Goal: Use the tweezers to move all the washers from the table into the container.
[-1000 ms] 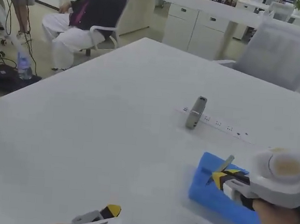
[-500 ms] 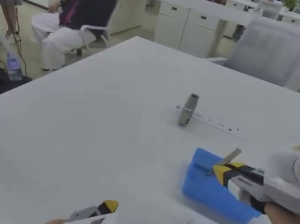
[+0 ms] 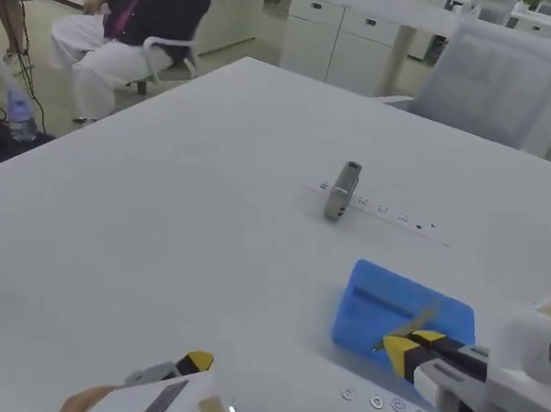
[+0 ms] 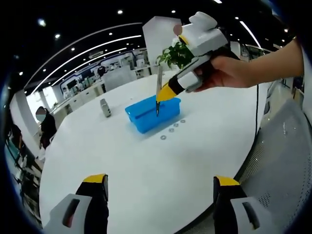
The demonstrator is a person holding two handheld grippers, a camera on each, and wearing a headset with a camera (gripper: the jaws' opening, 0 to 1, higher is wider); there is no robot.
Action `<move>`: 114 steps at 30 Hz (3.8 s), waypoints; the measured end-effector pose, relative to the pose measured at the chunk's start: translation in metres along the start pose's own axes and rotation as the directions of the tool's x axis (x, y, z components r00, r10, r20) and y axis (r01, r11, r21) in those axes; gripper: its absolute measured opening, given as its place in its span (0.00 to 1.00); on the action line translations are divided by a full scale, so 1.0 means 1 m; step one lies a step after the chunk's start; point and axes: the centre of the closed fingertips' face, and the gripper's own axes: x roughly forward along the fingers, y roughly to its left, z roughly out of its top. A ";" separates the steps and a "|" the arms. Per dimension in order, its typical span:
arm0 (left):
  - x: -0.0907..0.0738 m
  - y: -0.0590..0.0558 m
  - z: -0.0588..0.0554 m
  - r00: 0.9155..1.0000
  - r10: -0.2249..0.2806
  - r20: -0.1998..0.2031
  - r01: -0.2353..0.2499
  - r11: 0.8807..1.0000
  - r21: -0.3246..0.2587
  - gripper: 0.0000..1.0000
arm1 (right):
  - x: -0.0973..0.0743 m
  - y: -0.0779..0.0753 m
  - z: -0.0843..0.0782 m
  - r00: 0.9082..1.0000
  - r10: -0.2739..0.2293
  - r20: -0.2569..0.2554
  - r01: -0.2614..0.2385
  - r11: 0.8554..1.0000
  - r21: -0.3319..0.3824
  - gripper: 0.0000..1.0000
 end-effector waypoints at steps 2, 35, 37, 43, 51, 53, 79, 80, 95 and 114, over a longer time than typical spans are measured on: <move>0.000 0.000 -0.001 1.000 0.000 -0.004 0.000 1.000 0.004 0.91 | 0.003 0.002 -0.010 1.000 0.003 -0.024 -0.004 1.000 -0.008 0.03; 0.003 0.003 -0.010 0.998 0.027 -0.058 -0.025 0.999 0.035 0.88 | -0.025 0.011 -0.072 0.867 0.167 -0.469 -0.186 0.983 0.006 0.01; 0.003 0.003 -0.010 0.998 0.027 -0.060 -0.024 0.999 0.036 0.88 | -0.030 0.014 -0.084 0.827 0.191 -0.529 -0.214 0.977 0.018 0.01; 0.004 0.004 -0.011 0.997 0.028 -0.068 -0.025 0.999 0.036 0.87 | -0.032 0.021 -0.099 0.779 0.189 -0.597 -0.220 0.975 0.021 0.01; 0.005 0.004 -0.013 0.997 0.027 -0.079 -0.024 0.999 0.043 0.86 | -0.026 0.022 -0.097 0.771 0.157 -0.617 -0.225 0.974 -0.033 0.01; 0.005 0.004 -0.013 0.996 0.028 -0.079 -0.025 0.999 0.043 0.86 | -0.022 0.020 -0.094 0.766 0.161 -0.622 -0.230 0.973 -0.032 0.01; 0.005 0.007 -0.015 0.996 0.039 -0.086 -0.036 0.998 0.045 0.83 | -0.045 0.017 -0.104 0.569 0.086 -0.818 -0.360 0.920 -0.154 0.01; 0.005 0.007 -0.016 0.995 0.040 -0.087 -0.036 0.998 0.045 0.83 | -0.042 0.018 -0.102 0.584 0.093 -0.807 -0.356 0.922 -0.152 0.01; 0.005 0.006 -0.018 0.994 0.040 -0.100 -0.034 0.998 0.056 0.82 | -0.016 0.015 -0.089 0.866 0.125 -0.485 -0.165 0.985 -0.040 0.01; 0.005 0.009 -0.018 0.993 0.059 -0.102 -0.053 0.997 0.059 0.81 | 0.017 -0.007 -0.031 0.999 0.021 -0.025 -0.017 0.988 0.151 0.02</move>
